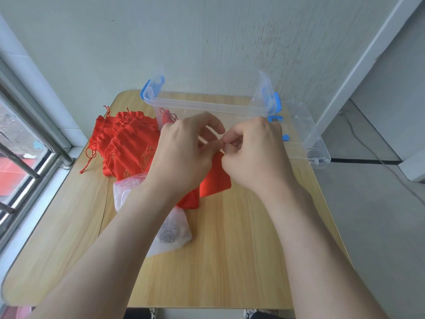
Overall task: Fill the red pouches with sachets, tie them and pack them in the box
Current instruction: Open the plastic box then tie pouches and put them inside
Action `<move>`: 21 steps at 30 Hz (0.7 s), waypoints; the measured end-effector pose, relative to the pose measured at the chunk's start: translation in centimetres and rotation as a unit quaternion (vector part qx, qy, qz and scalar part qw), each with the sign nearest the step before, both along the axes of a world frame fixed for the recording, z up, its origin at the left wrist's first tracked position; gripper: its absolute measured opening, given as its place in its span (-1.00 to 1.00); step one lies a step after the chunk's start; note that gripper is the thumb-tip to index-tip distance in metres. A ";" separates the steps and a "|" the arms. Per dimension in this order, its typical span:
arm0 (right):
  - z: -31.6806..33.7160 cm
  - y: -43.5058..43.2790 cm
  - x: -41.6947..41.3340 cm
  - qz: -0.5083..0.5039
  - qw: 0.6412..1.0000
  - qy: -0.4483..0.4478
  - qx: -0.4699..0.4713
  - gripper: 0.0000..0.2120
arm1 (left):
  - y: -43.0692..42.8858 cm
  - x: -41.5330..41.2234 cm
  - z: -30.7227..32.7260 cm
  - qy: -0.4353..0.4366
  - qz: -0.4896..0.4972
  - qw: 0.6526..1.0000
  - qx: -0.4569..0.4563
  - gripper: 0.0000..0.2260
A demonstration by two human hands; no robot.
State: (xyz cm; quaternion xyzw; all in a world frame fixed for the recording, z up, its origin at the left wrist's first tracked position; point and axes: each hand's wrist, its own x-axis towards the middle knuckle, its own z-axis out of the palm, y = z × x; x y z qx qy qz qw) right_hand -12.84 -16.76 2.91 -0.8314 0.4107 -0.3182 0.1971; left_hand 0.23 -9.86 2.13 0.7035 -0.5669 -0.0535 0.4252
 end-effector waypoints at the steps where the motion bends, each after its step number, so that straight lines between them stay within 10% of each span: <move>1: 0.0 0.0 0.0 -0.003 1.000 0.003 0.004 -0.76 | -0.1 0.0 -0.1 -0.009 -0.010 1.000 0.001 -0.83; 12: -0.3 -1.1 -0.9 -0.027 0.952 -0.059 0.301 -0.85 | -0.4 0.9 -1.3 -0.077 -0.085 0.993 0.030 -0.80; 21: -0.1 -1.6 -0.9 0.025 0.778 -0.240 0.580 -0.90 | -0.3 1.0 -0.9 0.038 -0.022 0.999 -0.015 -0.86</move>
